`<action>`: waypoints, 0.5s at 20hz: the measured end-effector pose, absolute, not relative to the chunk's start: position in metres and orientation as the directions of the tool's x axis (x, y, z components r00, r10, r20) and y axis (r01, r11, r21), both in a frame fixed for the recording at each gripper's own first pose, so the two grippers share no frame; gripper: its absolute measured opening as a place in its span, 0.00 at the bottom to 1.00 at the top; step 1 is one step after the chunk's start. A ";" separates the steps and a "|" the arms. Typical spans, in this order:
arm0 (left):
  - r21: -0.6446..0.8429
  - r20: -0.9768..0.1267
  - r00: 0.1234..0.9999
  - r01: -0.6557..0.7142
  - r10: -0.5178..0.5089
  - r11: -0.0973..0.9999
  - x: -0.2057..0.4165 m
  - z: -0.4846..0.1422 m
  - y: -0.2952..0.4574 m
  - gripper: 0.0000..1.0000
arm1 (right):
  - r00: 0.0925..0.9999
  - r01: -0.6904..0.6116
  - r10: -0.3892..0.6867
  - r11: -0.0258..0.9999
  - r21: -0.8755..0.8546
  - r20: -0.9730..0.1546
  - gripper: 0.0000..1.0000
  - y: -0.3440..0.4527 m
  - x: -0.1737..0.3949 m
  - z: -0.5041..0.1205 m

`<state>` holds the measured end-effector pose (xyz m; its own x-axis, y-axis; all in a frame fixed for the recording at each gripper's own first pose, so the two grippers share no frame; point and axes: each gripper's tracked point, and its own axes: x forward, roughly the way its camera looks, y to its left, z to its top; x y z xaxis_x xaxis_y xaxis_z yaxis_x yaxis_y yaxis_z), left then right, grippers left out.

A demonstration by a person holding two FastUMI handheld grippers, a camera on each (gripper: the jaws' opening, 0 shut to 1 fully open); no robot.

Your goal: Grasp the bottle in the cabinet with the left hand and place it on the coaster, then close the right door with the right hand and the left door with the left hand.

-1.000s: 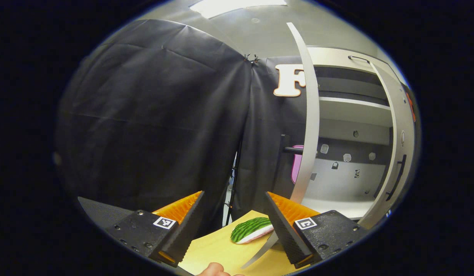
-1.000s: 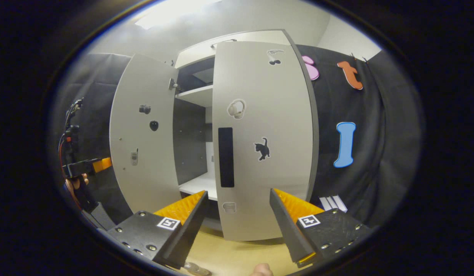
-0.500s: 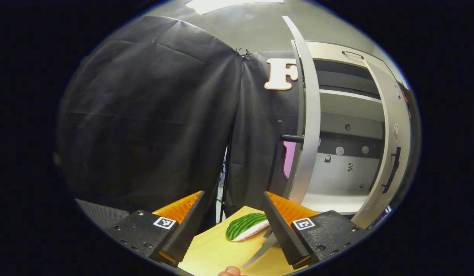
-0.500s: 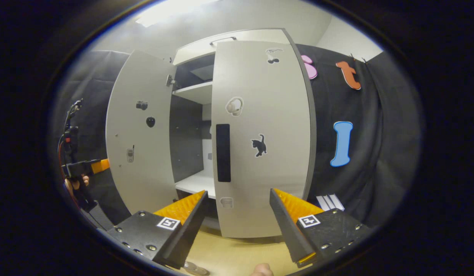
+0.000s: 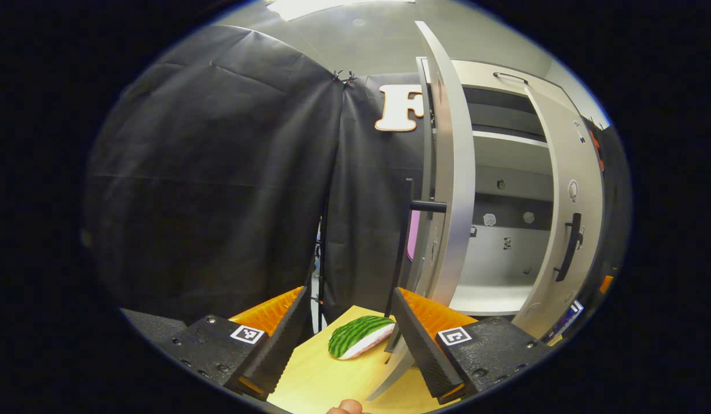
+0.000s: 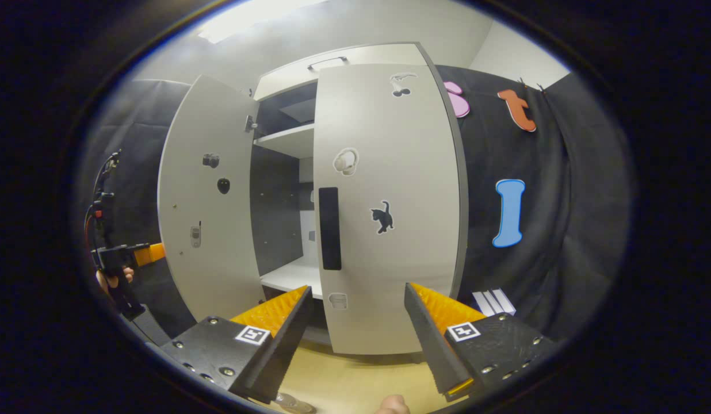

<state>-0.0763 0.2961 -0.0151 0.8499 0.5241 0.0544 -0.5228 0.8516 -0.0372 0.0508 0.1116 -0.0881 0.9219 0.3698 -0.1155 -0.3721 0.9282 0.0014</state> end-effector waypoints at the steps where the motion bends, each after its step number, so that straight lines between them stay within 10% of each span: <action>1: -0.042 0.052 0.860 -0.506 0.508 0.861 -0.073 -0.015 0.290 0.94 | 0.921 -0.374 0.372 0.927 0.003 -0.115 0.96 0.112 0.051 -0.089; 10: -0.030 0.043 0.920 -0.389 0.390 0.921 -0.051 -0.020 0.246 0.94 | 0.922 -0.374 0.372 0.928 0.007 -0.111 0.96 0.109 0.050 -0.088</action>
<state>-0.0506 0.2460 -0.0199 0.9199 0.3898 0.0429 -0.3888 0.9208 -0.0302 0.0500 0.1091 -0.0883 0.9215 0.3720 -0.1114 -0.3736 0.9276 0.0071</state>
